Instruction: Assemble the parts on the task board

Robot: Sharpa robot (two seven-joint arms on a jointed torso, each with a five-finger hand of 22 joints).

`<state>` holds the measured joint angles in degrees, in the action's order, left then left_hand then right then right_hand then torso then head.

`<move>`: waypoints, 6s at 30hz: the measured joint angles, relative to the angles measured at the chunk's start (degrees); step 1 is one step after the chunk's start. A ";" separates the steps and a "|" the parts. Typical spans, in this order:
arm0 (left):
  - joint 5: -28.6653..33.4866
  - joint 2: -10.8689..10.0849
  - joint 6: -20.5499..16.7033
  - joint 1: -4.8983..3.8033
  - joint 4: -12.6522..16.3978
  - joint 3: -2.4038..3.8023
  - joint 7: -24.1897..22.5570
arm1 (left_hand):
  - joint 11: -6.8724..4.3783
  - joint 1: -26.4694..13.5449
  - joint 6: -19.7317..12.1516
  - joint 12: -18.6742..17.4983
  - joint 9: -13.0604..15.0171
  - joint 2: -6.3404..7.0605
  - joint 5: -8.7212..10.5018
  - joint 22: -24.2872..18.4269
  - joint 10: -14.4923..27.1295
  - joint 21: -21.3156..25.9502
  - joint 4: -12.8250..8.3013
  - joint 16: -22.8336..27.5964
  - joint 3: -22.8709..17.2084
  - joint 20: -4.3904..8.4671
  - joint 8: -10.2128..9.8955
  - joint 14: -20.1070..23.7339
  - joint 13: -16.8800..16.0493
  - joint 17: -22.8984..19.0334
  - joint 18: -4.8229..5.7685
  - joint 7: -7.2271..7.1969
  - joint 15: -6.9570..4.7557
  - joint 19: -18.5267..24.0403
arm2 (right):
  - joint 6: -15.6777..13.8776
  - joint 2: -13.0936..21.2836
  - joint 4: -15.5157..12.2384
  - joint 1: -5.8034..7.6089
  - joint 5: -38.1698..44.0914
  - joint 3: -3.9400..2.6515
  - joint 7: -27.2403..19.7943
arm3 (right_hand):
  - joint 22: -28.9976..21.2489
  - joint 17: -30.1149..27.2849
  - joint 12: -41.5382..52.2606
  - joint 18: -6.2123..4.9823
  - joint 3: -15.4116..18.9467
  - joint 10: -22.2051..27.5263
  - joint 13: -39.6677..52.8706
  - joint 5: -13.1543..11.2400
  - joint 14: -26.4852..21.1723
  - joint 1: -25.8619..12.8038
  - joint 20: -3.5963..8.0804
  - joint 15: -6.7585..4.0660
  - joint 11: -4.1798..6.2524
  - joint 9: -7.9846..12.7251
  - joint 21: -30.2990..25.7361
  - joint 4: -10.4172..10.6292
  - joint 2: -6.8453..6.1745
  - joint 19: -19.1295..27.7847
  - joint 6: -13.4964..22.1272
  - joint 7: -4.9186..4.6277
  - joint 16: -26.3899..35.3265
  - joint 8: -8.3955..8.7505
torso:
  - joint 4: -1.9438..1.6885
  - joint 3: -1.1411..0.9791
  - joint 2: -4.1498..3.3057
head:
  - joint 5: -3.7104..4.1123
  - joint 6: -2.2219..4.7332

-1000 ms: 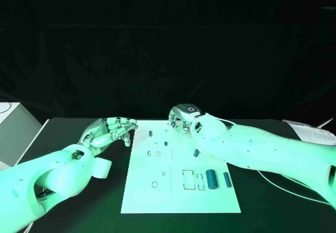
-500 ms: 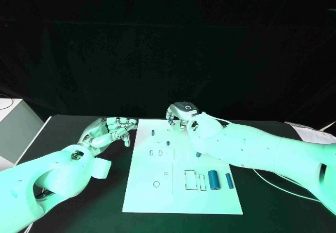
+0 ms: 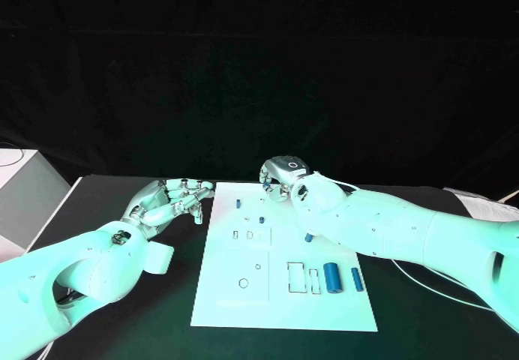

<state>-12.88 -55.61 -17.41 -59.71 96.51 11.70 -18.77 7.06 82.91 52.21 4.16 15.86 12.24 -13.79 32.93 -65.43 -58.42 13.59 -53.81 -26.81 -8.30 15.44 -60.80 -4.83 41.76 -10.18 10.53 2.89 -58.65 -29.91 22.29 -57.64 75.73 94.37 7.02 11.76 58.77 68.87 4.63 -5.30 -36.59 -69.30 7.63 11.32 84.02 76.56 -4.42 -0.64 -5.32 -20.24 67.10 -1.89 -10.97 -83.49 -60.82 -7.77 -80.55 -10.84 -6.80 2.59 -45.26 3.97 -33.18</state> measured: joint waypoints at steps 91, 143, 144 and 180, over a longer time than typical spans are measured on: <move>0.09 -0.25 0.11 0.08 -1.83 0.56 0.09 | 0.20 0.00 -0.40 0.00 0.33 0.00 0.25 0.33 0.20 -0.44 -0.16 0.00 -0.16 0.10 0.00 0.40 0.00 -0.06 0.00 0.00 -0.01 0.52 | 9.65 20.61 -12.76 1.49 -18.18 -0.94 -1.19 | 16.18 6.11 82.59 2.67 28.61 -14.56 67.32 1.36 -0.11 8.31 -0.75 0.57 0.40 -0.82 15.25 18.33 -1.23 -0.51 10.37 -2.17 -9.21 3.32 | 1.36 0.03 -0.27 | 0.66 -0.15; 0.09 -0.08 0.25 0.12 -1.96 0.56 0.09 | 0.20 0.00 -0.40 0.00 0.36 0.00 0.25 0.43 0.20 -0.66 -0.16 0.00 -0.16 0.10 0.00 0.40 0.00 -0.10 0.01 0.00 0.00 0.51 | 11.10 16.63 -7.91 0.46 -18.71 -0.90 -0.54 | 16.14 6.07 84.21 2.68 15.57 -14.83 67.28 9.65 0.11 6.49 -0.70 -0.12 1.74 -0.75 17.10 16.82 0.60 -0.52 7.14 -1.45 -9.21 0.39 | 1.12 0.25 -0.41 | 0.73 -0.73; 0.09 -0.08 0.25 0.12 -1.96 0.56 0.09 | 0.20 0.00 -0.40 0.00 0.36 0.00 0.25 0.43 0.20 -0.66 -0.16 0.00 -0.16 0.10 0.00 0.40 0.00 -0.10 0.00 0.00 0.00 0.51 | 10.59 16.63 -8.15 0.42 -18.44 -0.89 -0.71 | 16.14 6.07 84.21 2.68 15.53 -14.83 67.29 9.64 0.10 6.52 -0.70 -0.11 1.74 -0.75 17.10 16.81 0.57 -0.52 7.14 -1.45 -9.21 0.39 | 1.11 0.25 -0.41 | 0.73 -0.73; 0.09 -0.10 0.34 0.12 -1.45 0.56 0.12 | -0.01 0.00 -0.40 0.00 0.52 0.00 0.25 0.56 0.41 -0.88 -0.16 0.00 -0.16 -0.10 0.00 0.40 0.00 -0.18 0.00 0.00 0.00 0.71 | 2.41 4.70 -7.60 -0.12 -12.15 -0.48 -2.97 | 16.17 6.06 84.43 2.68 13.44 -14.63 67.32 7.75 0.11 4.54 -0.30 -0.51 1.93 -0.76 17.31 15.75 -0.65 -0.51 6.88 -1.36 -9.21 -0.03 | 0.97 0.38 -0.57 | -0.23 -0.08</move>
<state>-12.79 -55.72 -17.08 -59.59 95.05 12.26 -18.64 7.06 82.92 51.81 4.16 16.39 12.24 -13.54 33.49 -65.02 -59.30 13.44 -53.80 -26.97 -8.40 15.44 -60.40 -4.84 41.59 -10.18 10.54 2.89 -57.94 -27.50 26.99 -65.23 75.61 82.22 6.53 8.79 74.94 74.93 89.06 -2.62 -23.15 -83.93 74.95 19.06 84.13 81.10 -4.72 -1.15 -3.38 -21.00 84.41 13.87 -11.62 -84.00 -53.95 -9.12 -89.75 -10.87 -5.83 2.98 -45.82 3.74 -33.27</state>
